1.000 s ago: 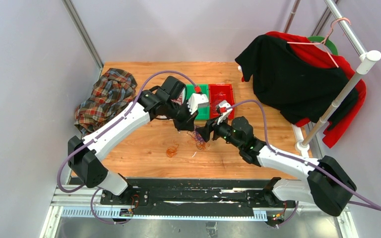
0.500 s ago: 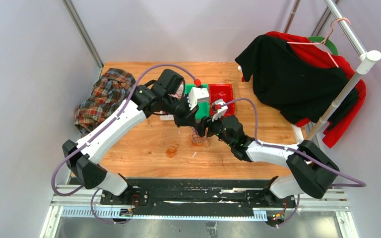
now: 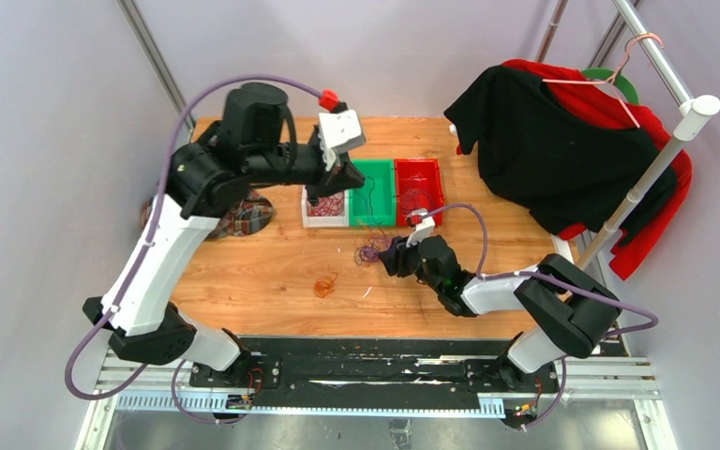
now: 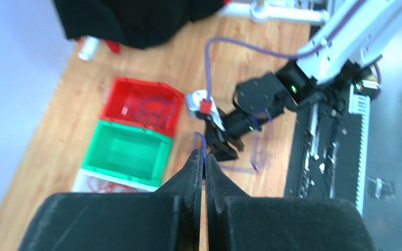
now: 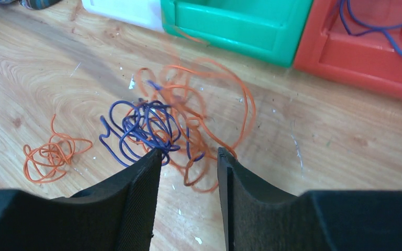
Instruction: Untangle the cables
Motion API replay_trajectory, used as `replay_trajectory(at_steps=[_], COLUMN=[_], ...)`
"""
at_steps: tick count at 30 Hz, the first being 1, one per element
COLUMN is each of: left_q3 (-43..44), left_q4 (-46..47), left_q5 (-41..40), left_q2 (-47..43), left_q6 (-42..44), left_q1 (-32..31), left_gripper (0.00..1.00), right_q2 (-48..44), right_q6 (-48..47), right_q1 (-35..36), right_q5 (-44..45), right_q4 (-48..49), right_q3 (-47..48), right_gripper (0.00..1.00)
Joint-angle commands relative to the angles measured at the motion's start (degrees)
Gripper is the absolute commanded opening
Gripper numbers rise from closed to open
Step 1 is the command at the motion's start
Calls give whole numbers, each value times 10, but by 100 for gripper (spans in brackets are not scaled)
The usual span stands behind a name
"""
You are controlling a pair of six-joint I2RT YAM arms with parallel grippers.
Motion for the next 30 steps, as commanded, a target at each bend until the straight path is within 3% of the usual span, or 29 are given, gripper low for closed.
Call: replay_trajectory(at_steps=[1, 13, 21, 24, 30], left_q3=[90, 292, 210, 235, 196], left_q4=[-16, 9, 252, 283, 268], left_q5=[-43, -99, -185, -208, -182], left_q2=[0, 47, -22, -10, -8], left_q6=[17, 49, 59, 55, 53], left_q1=[-4, -4, -4, -4, -4], left_gripper=[0, 0, 0, 0, 1], right_q2=[1, -11, -4, -5, -81], right_q6=[19, 31, 45, 50, 42], right_q1=[16, 16, 26, 30, 31], right_q5=[9, 10, 3, 6, 27], right_q4=[34, 29, 28, 34, -10], right_q3=[-20, -57, -75, -81, -73], right_gripper=[42, 35, 34, 35, 52])
